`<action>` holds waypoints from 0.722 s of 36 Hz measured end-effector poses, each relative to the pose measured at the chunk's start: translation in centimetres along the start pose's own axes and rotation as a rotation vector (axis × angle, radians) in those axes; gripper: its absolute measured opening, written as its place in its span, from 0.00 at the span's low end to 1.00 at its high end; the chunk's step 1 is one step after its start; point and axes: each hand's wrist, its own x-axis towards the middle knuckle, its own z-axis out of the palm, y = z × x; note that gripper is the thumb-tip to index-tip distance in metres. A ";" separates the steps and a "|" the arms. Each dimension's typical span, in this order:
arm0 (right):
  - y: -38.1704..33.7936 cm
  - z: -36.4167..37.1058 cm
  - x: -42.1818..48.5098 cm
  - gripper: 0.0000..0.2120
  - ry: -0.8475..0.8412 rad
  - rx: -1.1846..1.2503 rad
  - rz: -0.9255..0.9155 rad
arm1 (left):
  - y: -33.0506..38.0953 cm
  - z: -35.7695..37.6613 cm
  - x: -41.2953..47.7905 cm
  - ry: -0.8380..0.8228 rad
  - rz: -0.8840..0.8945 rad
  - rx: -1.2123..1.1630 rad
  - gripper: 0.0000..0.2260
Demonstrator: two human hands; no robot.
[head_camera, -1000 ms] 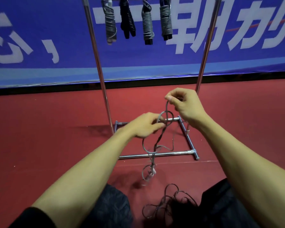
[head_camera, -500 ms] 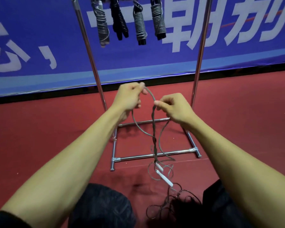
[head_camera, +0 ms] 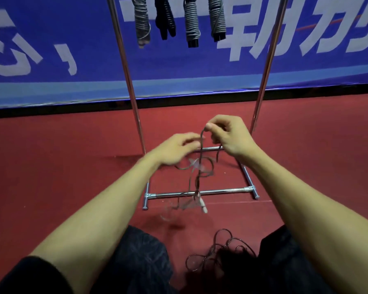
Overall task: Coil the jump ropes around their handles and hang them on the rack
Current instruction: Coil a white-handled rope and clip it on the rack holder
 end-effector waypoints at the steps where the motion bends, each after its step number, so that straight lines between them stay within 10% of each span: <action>1: 0.0 0.1 -0.1 0.08 0.011 0.019 0.001 | 0.0 0.8 0.3 -0.056 0.014 0.085 0.18; 10: 1.2 -2.9 -1.0 0.10 0.137 0.083 0.077 | -1.6 3.0 0.1 -0.292 -0.128 0.346 0.08; 14: 2.1 -5.5 -1.4 0.12 0.186 0.125 0.178 | -4.2 1.4 -0.7 -0.184 -0.351 0.236 0.13; 17: 1.8 -5.1 -1.7 0.13 0.143 0.158 0.198 | -3.9 0.9 -0.8 -0.399 -0.544 0.409 0.30; 20: 0.9 -3.5 -1.2 0.11 0.098 0.200 0.153 | -1.7 2.1 -0.2 -0.426 -0.367 0.375 0.38; 26: 0.1 -2.0 -0.4 0.11 0.067 0.206 0.081 | 1.3 6.6 0.8 -0.103 -0.112 -0.136 0.08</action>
